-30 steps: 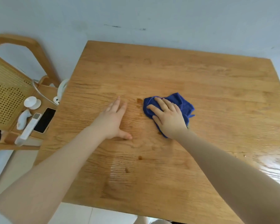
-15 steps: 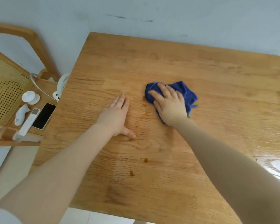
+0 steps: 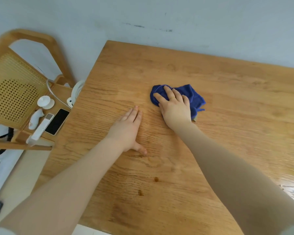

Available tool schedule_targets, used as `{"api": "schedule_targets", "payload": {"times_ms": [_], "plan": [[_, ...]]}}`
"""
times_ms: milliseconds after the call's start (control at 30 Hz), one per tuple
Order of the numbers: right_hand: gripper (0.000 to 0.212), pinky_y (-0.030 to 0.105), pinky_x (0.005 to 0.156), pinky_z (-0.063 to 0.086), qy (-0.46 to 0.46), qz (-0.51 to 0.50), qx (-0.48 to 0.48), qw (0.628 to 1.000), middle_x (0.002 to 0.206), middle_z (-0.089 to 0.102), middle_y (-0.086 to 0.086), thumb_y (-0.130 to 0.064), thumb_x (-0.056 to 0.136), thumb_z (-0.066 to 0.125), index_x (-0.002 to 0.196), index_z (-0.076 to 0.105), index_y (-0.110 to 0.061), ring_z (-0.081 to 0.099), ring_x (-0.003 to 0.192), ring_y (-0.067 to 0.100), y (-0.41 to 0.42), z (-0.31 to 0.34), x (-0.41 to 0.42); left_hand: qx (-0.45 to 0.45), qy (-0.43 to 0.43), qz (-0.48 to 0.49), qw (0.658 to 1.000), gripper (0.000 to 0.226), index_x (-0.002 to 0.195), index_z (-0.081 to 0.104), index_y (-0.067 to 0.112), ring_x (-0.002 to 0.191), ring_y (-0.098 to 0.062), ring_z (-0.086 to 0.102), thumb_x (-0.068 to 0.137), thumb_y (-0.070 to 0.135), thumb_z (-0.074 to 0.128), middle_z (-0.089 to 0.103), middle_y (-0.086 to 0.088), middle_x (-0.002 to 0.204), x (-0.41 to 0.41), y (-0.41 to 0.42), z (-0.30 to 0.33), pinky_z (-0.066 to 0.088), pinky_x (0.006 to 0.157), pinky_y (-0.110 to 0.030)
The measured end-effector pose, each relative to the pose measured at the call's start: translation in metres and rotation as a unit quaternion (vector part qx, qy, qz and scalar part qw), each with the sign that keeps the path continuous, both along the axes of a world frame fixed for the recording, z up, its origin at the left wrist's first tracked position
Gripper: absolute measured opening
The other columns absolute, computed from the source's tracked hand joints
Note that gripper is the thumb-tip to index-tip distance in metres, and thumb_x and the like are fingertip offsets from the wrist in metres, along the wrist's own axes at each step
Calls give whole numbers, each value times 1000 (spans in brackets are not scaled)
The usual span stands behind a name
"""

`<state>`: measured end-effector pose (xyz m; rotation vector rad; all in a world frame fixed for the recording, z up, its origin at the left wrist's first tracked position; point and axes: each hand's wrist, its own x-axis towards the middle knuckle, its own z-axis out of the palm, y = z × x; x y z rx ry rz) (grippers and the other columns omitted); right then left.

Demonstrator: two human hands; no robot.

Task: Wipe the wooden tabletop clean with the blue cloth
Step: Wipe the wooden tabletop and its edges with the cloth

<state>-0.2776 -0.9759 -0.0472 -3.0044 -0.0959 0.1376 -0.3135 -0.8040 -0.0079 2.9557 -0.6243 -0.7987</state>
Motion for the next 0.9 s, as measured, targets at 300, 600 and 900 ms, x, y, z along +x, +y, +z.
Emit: {"api": "schedule_targets", "payload": {"times_ms": [300,600,900], "plan": [[39,47,95,38,-33,154,69,985,137,51,4,-40,88,36,119,60,-34,50,122,31,-20,4,-28,34,-20,-9,999,138,147,-15,13,144,-13,-13,53,75,65,-24,-1,154,0,3,6,-2,116,-33],[38,45,107,20,-25,66,69,995,151,31,3,-36,97,33,132,47,-33,27,137,29,-4,-4,1,47,-36,-7,998,140,147,-15,13,144,-13,-12,51,77,64,-21,-2,155,3,1,1,-11,114,-35],[41,46,104,30,-27,97,55,993,146,39,6,-35,94,31,129,51,-28,37,133,29,12,0,-13,-72,0,19,997,147,144,-22,6,144,-16,-11,51,66,75,-17,-8,156,2,1,2,-14,112,-28]]}}
